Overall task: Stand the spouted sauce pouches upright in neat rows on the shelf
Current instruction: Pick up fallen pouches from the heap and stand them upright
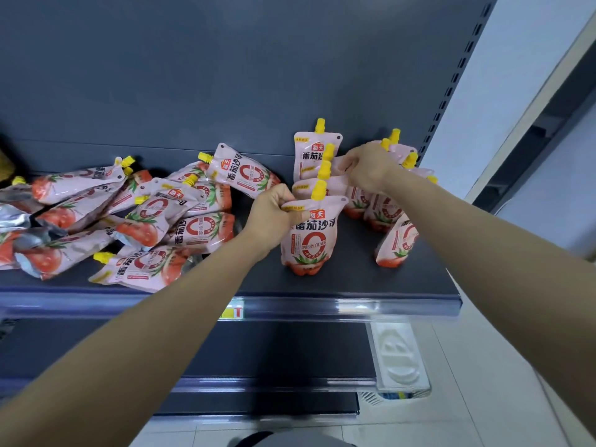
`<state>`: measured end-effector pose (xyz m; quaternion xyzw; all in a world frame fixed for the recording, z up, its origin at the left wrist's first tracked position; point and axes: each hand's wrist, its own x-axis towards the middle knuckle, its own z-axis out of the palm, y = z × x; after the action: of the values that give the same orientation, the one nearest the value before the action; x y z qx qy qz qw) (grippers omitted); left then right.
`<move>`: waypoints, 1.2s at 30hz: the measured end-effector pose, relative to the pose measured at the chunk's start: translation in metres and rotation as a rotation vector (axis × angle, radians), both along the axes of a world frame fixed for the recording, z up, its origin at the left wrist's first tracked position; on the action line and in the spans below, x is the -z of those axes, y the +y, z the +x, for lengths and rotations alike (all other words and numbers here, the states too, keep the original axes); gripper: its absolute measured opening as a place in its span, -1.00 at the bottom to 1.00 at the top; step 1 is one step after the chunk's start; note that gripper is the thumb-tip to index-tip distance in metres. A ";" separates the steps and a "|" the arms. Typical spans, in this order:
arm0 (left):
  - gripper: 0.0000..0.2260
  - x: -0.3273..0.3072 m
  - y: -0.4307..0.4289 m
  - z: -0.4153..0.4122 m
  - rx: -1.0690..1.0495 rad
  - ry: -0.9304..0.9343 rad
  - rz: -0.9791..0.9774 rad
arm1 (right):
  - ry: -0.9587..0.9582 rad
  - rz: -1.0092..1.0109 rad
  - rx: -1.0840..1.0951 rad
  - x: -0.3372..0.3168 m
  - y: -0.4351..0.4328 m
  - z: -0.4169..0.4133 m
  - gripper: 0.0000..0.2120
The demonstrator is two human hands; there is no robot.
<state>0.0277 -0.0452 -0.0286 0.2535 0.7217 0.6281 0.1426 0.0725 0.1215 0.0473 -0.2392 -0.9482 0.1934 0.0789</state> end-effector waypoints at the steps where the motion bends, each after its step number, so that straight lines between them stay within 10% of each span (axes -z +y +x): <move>1: -0.69 0.000 0.003 0.002 0.003 -0.006 0.011 | 0.018 0.011 0.001 -0.001 0.002 0.000 -0.63; 25: -0.86 -0.013 0.001 0.039 -0.012 -0.001 -0.150 | 0.145 0.159 -0.217 -0.026 -0.008 0.008 -0.67; 36: -0.55 -0.086 -0.064 0.021 -0.145 0.667 -0.741 | 0.063 0.712 -0.415 -0.047 -0.049 0.000 -0.65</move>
<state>0.0490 -0.1096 0.0572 0.3218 0.9183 0.2227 -0.0595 0.0721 0.0725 0.0939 0.0052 -0.9811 -0.1275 0.1452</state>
